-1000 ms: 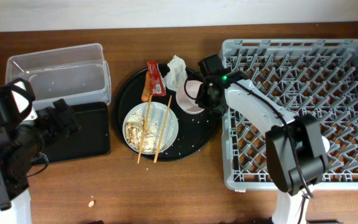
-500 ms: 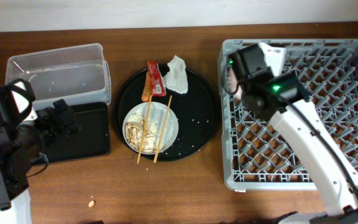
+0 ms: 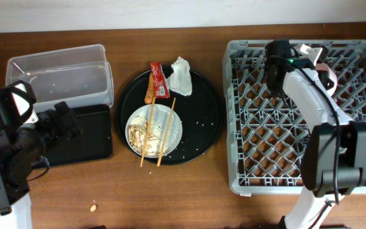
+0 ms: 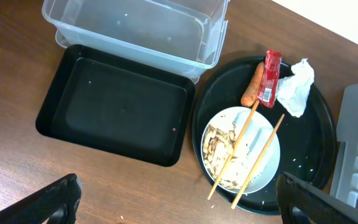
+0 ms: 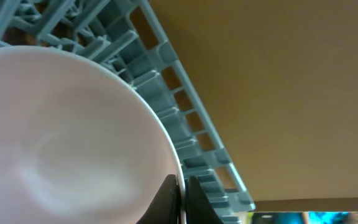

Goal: Sort waste into correct bins and load items into the dishwasher rack
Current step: 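Place the pink bowl into the dish rack with the right gripper, then grasp the wooden chopsticks on the plate with the right gripper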

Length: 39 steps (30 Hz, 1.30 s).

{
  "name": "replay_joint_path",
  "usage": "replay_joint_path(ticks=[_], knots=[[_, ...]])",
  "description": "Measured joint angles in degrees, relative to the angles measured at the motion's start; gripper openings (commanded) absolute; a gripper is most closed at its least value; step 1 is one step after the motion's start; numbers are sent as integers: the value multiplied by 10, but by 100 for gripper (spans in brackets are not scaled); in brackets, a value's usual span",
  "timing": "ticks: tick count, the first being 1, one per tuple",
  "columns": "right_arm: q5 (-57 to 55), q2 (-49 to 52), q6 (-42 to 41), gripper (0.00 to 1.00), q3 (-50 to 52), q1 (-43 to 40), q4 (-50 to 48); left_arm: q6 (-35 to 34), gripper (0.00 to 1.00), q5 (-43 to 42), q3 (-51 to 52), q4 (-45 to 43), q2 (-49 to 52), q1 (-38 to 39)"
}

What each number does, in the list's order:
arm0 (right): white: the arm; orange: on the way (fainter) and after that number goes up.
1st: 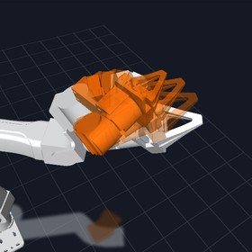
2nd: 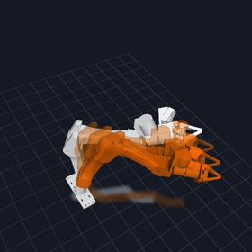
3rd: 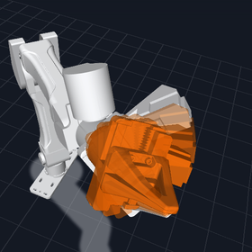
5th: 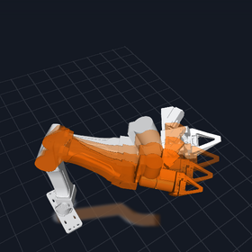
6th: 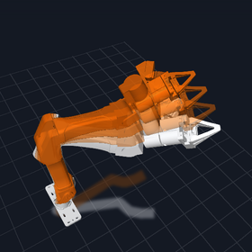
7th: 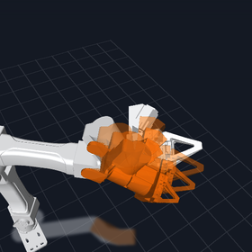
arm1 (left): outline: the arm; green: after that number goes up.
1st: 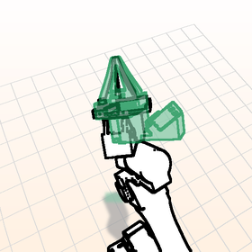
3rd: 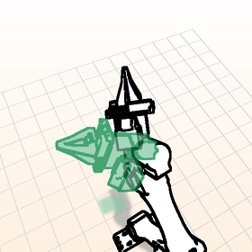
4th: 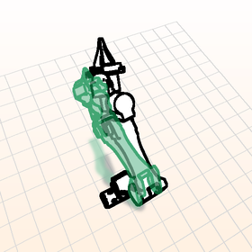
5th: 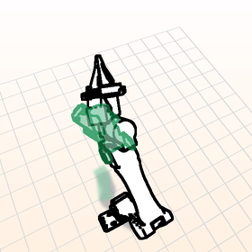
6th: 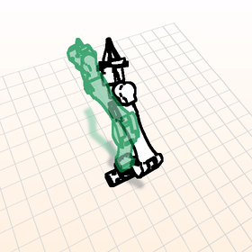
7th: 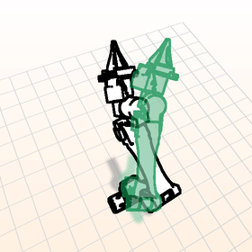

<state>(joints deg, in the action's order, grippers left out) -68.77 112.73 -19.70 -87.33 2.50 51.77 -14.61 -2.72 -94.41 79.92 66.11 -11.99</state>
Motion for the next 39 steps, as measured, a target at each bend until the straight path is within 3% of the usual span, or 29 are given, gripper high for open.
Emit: replay_joint_path(ticks=[12,14,16,18,20,21,23,25,30,32,36,39], knots=[[-25,9,30,6,0,123,-30,0,99,0,0,0,0,0],[-20,11,31,69,0,136,-13,0,99,0,0,0,0,0],[-9,11,33,88,0,157,14,0,99,0,0,0,0,0],[-3,11,21,96,0,187,45,0,99,0,0,0,0,0],[8,-16,5,94,0,223,72,0,99,0,0,0,0,0],[35,-38,4,88,-2,236,77,0,100,0,0,1,0,0],[145,-103,0,68,-19,271,75,0,99,0,0,9,0,0],[350,-149,-2,52,-36,292,28,0,99,0,0,10,0,0],[670,-90,-14,43,-35,293,-100,0,99,0,0,12,0,0],[747,-53,-19,29,-35,293,-99,0,99,0,0,13,0,0],[813,11,-104,39,-35,329,-49,0,99,0,0,13,0,0],[824,59,-143,40,-35,380,-65,0,99,0,0,13,0,0]])
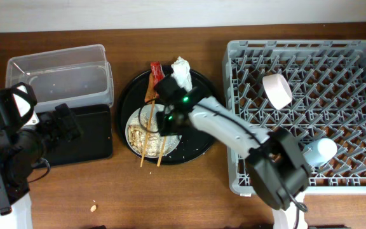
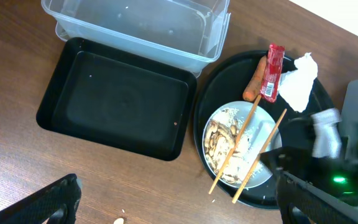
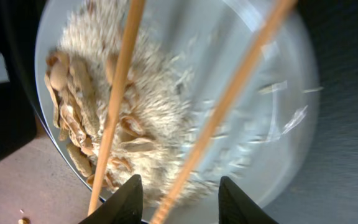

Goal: Sort waste into correct bins and load items into the dishwasher rack
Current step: 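Grasp the wooden chopsticks on the plate with the right gripper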

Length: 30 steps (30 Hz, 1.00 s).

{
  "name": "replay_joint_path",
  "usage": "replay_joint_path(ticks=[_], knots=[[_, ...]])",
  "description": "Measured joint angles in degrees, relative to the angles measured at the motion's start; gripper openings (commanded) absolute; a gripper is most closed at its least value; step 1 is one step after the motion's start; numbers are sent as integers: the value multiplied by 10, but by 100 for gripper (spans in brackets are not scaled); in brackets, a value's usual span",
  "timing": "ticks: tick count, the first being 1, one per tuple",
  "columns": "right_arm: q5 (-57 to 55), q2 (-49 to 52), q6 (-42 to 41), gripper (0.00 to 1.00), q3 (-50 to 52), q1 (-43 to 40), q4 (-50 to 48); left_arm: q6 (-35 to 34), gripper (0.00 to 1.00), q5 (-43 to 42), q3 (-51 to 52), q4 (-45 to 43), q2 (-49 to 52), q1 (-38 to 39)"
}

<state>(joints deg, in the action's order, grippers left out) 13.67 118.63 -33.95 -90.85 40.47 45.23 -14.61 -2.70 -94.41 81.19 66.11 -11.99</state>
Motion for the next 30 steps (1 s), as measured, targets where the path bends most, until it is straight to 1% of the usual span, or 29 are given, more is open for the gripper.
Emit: replay_joint_path(ticks=[1,2,3,4,5,6,7,8,11,12,17,20,22,25,26,30], knots=[[-4,12,-20,40,0,14,0,0,99,0,0,0,0,0],[-10,19,-35,34,0,19,0,0,99,0,0,0,0,0],[-17,23,-48,26,0,20,-5,0,99,0,0,0,0,0],[-20,24,-54,20,0,19,-5,0,99,0,0,0,0,0],[-22,24,-57,19,0,20,-5,0,99,0,0,0,0,0],[-22,24,-64,36,0,20,-5,0,99,0,0,0,0,0],[-22,24,-65,38,0,20,-5,0,99,0,0,0,0,0],[-22,24,-69,38,0,20,-5,0,99,0,0,0,0,0],[-26,25,-87,29,8,20,-21,0,99,0,0,0,0,0],[-29,26,-91,28,17,20,-29,0,99,0,0,0,0,0],[-31,30,-94,28,19,20,-40,0,99,0,0,0,0,0],[-31,30,-71,29,19,20,-42,0,99,0,0,0,0,0],[-30,28,-61,29,19,20,-61,0,99,0,0,0,0,0],[-30,22,-61,30,19,20,-78,0,99,0,0,0,0,0],[-31,22,-62,33,19,20,-80,0,99,0,0,0,0,0],[-31,22,-72,33,19,20,-92,0,99,0,0,0,0,0]])
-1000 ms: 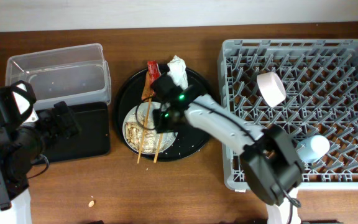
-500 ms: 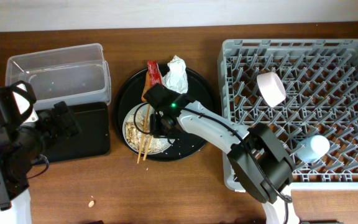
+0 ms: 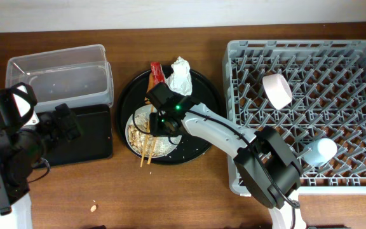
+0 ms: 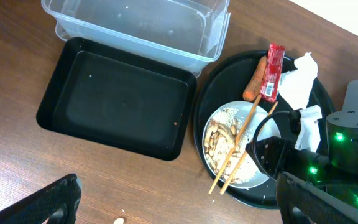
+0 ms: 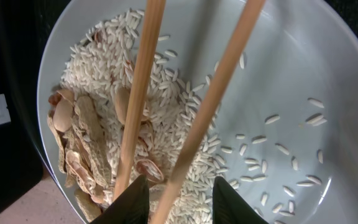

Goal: Sort waste into correct bins and load items into the dishwasher rack
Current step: 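Grasp the wooden chopsticks on the plate with the right gripper, then drop the chopstick into the dish rack with the right gripper, then grasp the remaining chopstick on the plate with the right gripper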

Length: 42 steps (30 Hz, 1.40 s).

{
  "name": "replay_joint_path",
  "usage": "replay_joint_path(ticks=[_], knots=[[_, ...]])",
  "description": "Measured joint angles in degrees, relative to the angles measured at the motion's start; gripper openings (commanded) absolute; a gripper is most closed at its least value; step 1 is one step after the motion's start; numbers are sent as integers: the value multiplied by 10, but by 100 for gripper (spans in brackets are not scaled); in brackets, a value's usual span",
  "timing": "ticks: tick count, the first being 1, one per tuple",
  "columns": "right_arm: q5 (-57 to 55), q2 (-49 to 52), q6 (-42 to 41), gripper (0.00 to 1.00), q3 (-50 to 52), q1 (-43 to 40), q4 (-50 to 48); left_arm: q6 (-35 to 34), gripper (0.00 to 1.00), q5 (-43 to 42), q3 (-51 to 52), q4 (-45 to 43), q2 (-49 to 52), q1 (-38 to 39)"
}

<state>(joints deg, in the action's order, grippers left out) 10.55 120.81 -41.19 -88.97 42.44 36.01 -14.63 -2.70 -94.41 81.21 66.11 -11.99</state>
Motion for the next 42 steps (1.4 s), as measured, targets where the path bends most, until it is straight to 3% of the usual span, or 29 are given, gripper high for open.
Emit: replay_joint_path(ticks=[4,11,13,16,18,19,23,24,25,31,35,39,42], knots=[[1,22,-40,4,0,1,-5,0,99,0,0,0,0,0],[2,10,-14,4,0,-26,42,0,99,0,0,0,0,0],[5,-59,72,4,1,-57,57,0,99,0,0,0,0,0],[-17,-187,129,4,0,-90,104,0,99,0,0,0,0,0],[-52,-238,143,4,-1,-137,131,0,99,0,0,0,0,0],[-87,-250,165,4,-1,-206,143,0,99,0,0,0,0,0],[-118,-191,248,4,0,-303,177,0,99,0,0,0,0,0],[-121,-165,268,30,0,-313,183,0,99,0,0,0,0,0],[-122,-149,280,67,1,-312,186,0,99,0,0,0,0,0],[-58,-139,273,66,0,-221,144,0,99,0,0,0,0,0],[-15,-139,167,48,0,-67,63,0,99,0,0,0,0,0],[-40,-105,72,41,0,24,-21,0,99,0,0,0,0,0],[-56,-43,44,41,-1,36,-83,0,99,0,0,0,0,0]])
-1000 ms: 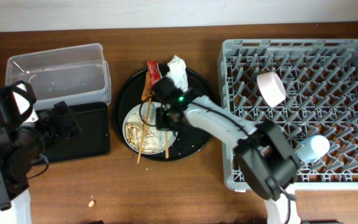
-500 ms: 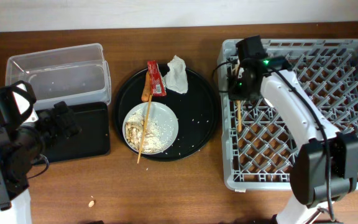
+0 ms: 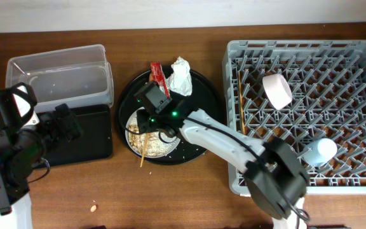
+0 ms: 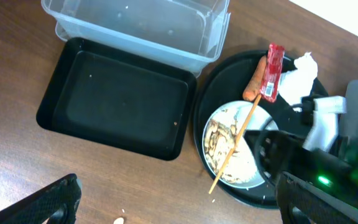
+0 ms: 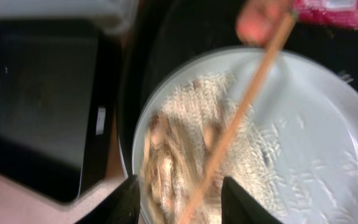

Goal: Sort waste into correct bins and load items into the dishwasher rack
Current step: 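Grasp the remaining chopstick on the plate with the right gripper, then place the chopstick into the dish rack with the right gripper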

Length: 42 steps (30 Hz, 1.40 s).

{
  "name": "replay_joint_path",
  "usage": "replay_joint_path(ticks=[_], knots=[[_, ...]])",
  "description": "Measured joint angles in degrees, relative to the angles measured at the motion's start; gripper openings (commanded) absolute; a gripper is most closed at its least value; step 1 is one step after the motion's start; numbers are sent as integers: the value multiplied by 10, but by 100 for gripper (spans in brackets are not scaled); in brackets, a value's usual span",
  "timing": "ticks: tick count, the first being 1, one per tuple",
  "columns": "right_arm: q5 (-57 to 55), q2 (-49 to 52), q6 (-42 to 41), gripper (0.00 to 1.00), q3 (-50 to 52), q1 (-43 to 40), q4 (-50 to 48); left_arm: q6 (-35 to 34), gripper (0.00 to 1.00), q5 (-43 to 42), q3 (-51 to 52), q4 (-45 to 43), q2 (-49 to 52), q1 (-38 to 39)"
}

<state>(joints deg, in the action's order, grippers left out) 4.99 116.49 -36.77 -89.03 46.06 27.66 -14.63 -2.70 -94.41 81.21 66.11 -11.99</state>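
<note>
A white plate (image 5: 316,124) of rice and peanut shells sits on the round black tray (image 3: 203,137). One wooden chopstick (image 5: 247,106) lies across the plate, its lower end pointing towards the table. My right gripper (image 5: 182,205) hovers open low over the plate, and the chopstick runs between its fingers; the view is blurred. A second chopstick (image 3: 240,102) lies in the grey dishwasher rack (image 3: 297,44) near its left side. A carrot (image 4: 252,87), a red wrapper (image 4: 272,71) and a crumpled tissue (image 3: 182,75) lie at the tray's far edge. My left gripper (image 4: 176,205) stays open over bare table.
A clear plastic bin (image 3: 62,76) and a black bin (image 3: 81,137) stand left of the tray. The rack holds a white cup (image 3: 277,89) on its side and another white cup (image 3: 319,151) near its right edge. A peanut bit (image 3: 93,207) lies by the table's front edge.
Two chopsticks lay on the plate between my right fingers. Now one lies in the rack's left side and one remains on the plate, with my right gripper over it again.
My right gripper was at the rack's far side with a white cup. Then the cup sat in the rack and the gripper was over the plate's two chopsticks, then lower around them. Now one chopstick is in the rack. The left arm never moved.
</note>
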Motion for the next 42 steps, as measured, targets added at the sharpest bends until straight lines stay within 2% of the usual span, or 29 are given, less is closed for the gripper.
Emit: replay_joint_path(ticks=[3,4,6,13,15,16,18,22,27,29,32,34,37,38,39,42], knots=[[-15,53,-9,40,0,-5,-32,0,99,0,0,0,0,0],[-15,64,-9,33,0,-9,-38,0,99,0,0,0,0,0],[-16,72,-12,25,0,-12,-41,0,99,0,0,0,0,0],[-26,79,-16,24,0,-13,-39,0,99,0,0,0,0,0],[-26,91,-15,8,0,-13,-35,0,99,0,0,0,0,0],[-26,92,-17,4,0,-13,-34,0,99,0,0,0,0,0],[-24,91,-19,4,0,-17,-25,0,99,0,0,0,0,0],[-20,57,11,4,0,-53,17,0,99,0,0,0,0,0],[-66,-96,96,4,-1,-66,112,0,99,0,0,0,0,0],[-94,-149,108,4,-1,-102,143,0,99,0,0,0,0,0],[-128,-197,131,4,-6,-251,217,0,99,0,0,0,0,0],[-119,-180,171,4,-4,-323,255,0,99,0,0,0,0,0],[-93,-134,223,4,-3,-340,268,0,99,0,0,0,0,0],[-86,-116,236,48,-1,-336,268,0,99,0,0,0,0,0],[-82,-103,248,64,1,-329,269,0,99,0,0,0,0,0],[-75,-104,262,71,1,-310,270,0,99,0,0,0,0,0]])
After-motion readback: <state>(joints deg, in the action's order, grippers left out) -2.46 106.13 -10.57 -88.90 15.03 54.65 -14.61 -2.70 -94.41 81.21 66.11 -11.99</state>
